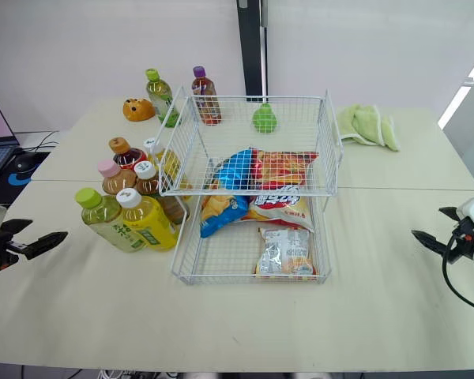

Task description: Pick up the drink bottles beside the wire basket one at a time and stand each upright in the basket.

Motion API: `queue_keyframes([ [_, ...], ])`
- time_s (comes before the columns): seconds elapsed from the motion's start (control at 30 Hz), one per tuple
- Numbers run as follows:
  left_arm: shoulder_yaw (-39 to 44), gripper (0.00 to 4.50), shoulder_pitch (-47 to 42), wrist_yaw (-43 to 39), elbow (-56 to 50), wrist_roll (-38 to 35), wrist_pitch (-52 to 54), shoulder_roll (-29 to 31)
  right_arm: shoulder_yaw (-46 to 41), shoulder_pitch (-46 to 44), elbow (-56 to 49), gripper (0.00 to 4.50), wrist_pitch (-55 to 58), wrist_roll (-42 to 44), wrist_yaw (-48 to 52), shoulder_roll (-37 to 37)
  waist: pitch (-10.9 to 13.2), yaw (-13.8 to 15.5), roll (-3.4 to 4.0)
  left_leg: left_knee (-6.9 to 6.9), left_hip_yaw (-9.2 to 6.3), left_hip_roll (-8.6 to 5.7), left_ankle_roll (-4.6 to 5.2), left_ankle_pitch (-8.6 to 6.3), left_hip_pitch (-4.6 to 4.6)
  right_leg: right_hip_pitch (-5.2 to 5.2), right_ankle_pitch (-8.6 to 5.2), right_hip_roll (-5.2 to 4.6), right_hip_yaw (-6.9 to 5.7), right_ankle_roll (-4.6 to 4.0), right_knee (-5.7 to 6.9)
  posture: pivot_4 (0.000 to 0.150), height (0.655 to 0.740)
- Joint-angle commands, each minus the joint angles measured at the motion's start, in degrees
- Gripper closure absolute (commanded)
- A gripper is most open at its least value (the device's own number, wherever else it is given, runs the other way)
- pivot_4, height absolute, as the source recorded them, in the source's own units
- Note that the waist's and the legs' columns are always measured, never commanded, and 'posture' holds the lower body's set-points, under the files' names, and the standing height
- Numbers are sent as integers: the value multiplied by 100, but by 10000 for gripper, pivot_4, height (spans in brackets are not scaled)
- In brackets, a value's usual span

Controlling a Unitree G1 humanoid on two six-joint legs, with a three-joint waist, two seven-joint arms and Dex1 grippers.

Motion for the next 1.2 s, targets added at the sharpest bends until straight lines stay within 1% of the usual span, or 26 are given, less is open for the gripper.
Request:
queue_keyframes([
  [0.03, 322, 219, 118, 111, -432, -238, 220, -43, -526, 135, -947, 0, 547, 611, 11, -29, 0, 1, 0, 0, -1, 0, 0, 0, 0, 0, 0, 0, -1, 0, 0, 1500, 7211],
  [0.07, 356, 219, 153, 135, -514, -262, 272, -68, -631, 211, -1220, 0, 757, 769, 24, -40, 0, 6, 0, -1, -2, 0, 0, 0, -1, 0, 0, 0, -1, 0, 0, 1500, 7211],
  [0.17, 558, 219, 381, 366, -1029, -398, 520, -244, -1229, 545, -2412, 0, 1704, 1658, 120, -117, 0, 13, 0, -1, -9, -1, 0, 0, -7, 1, -1, 0, -3, 1, -1, 1500, 7211],
  [0.3, 854, 219, 837, 556, -1690, -578, 869, -412, -2189, 942, -3683, 0, 2574, 2654, 191, -208, -5, 13, -9, 0, -25, -1, 0, 0, -18, 2, -1, 0, -14, 2, -2, 1500, 7211],
  [0.37, 976, 219, 1034, 599, -1868, -624, 987, -428, -2638, 1093, -4171, 0, 2945, 3124, 253, -274, -7, 16, -11, 1, -40, -2, 0, 0, -26, 2, -1, 0, -25, 1, -4, 1500, 7211],
  [0.43, 1062, 219, 1145, 630, -1901, -610, 1037, -400, -2860, 1159, -4698, 0, 3244, 3627, 384, -488, -8, 16, -12, 1, -52, -4, 0, 0, -29, 4, -1, 0, -33, 1, -6, 1500, 7211],
  [0.5, 1098, 219, 1169, 636, -1912, -601, 1074, -381, -2431, 643, -4978, 0, 3274, 4102, 171, -756, -10, 13, -16, 1, -65, -6, 0, 0, -30, 8, -1, 0, -43, 1, -6, 1500, 7211],
  [0.57, 1134, 219, 1265, 615, -2067, -626, 1148, -401, -1687, -83, -5024, 0, 3151, 4315, -70, -885, -14, -12, -23, 2, -70, -5, 5, 3, -27, 11, 0, 0, -47, 0, -6, 1500, 7211],
  [0.63, 1250, 219, 1449, 564, -2378, -711, 1315, -398, -951, -754, -4948, 0, 3092, 4367, -154, -870, -26, -10, -43, 2, -75, -5, 10, 6, -29, 9, 1, 0, -51, -2, -6, 1500, 7211],
  [0.7, 1369, 219, 1581, 545, -2619, -785, 1472, -381, -493, -1188, -4855, 0, 3089, 4358, -190, -829, -29, 1, -50, 2, -81, -5, 8, 7, -35, 9, 2, -2, -59, -3, -9, 1500, 7211],
  [0.77, 1716, 219, 1913, 480, -3101, -923, 1734, -379, 137, -1753, -4691, 0, 3070, 4239, -177, -668, -31, 10, -52, 2, -81, -6, 3, 10, -47, 4, 2, -7, -68, -4, -11, 1500, 7211],
  [0.83, 2173, 219, 2270, 532, -3750, -1188, 2158, -523, 687, -2210, -4487, 0, 3023, 4043, -83, -466, -31, 10, -56, 3, -86, -5, 3, 10, -63, -4, 2, -10, -79, -4, -19, 1500, 7211],
  [0.93, 2581, 219, 2667, 789, -4837, -1649, 2772, -912, 1114, -2535, -4261, 0, 2938, 3857, 37, -174, -29, 10, -53, 4, -94, -5, 3, 10, -74, -4, 1, -14, -90, -4, -28, 1500, 7211],
  [1.1, 2683, 219, 2531, 1803, -6420, -2498, 3458, -1737, 1423, -2537, -4119, 0, 2753, 3513, 258, 69, -28, 125, -51, 7, -113, -7, 4, 11, -78, 4, 1, -16, -108, -3, -31, 1500, 7211],
  [1.2, 2678, 219, 2468, 2322, -7009, -2808, 3610, -2084, 1454, -2532, -4087, 0, 2716, 3409, 331, 121, -29, 147, -52, 12, -134, -9, 4, 13, -77, 18, 1, -16, -123, -4, -30, 1500, 7211],
])
